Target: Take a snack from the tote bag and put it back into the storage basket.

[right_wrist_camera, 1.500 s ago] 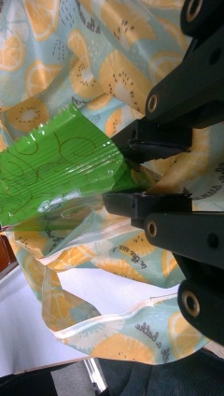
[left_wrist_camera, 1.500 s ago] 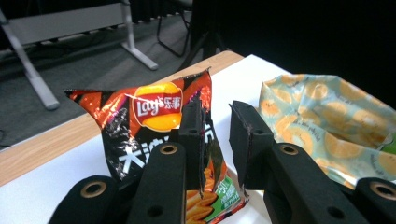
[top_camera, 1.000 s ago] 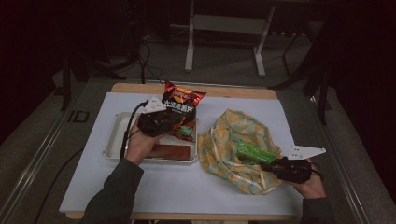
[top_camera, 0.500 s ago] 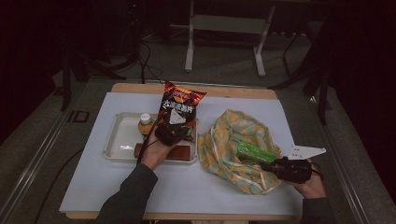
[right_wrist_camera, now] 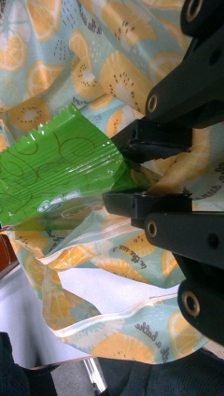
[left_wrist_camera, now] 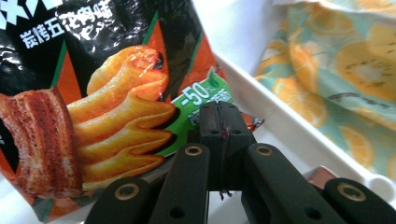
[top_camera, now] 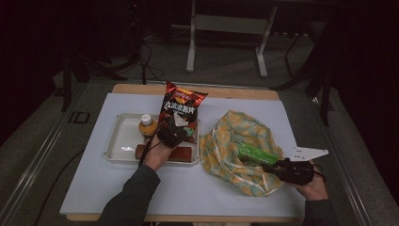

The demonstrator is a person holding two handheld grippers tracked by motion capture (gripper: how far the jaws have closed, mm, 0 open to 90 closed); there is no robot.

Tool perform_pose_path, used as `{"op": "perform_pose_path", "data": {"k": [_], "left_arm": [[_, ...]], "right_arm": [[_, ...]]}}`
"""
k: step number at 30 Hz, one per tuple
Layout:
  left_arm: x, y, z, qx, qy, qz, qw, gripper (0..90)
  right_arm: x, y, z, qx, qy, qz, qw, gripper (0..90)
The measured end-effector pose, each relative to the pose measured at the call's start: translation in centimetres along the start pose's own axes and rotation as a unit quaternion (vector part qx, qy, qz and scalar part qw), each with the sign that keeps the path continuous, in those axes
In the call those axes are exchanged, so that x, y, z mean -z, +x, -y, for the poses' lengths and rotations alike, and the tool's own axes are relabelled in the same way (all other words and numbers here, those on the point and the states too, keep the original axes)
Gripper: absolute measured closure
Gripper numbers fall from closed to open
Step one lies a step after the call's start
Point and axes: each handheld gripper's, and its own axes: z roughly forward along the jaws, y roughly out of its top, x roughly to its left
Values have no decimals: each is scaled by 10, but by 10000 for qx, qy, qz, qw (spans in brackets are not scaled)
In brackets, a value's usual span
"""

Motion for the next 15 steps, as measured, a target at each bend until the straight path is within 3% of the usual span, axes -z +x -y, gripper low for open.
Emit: {"op": "perform_pose_path", "data": {"k": [15], "left_arm": [[-15, -1, -12, 25, 255, -163, 9995, 892]], "right_arm": [[0, 0, 0, 11, -7, -6, 10000, 735]]}}
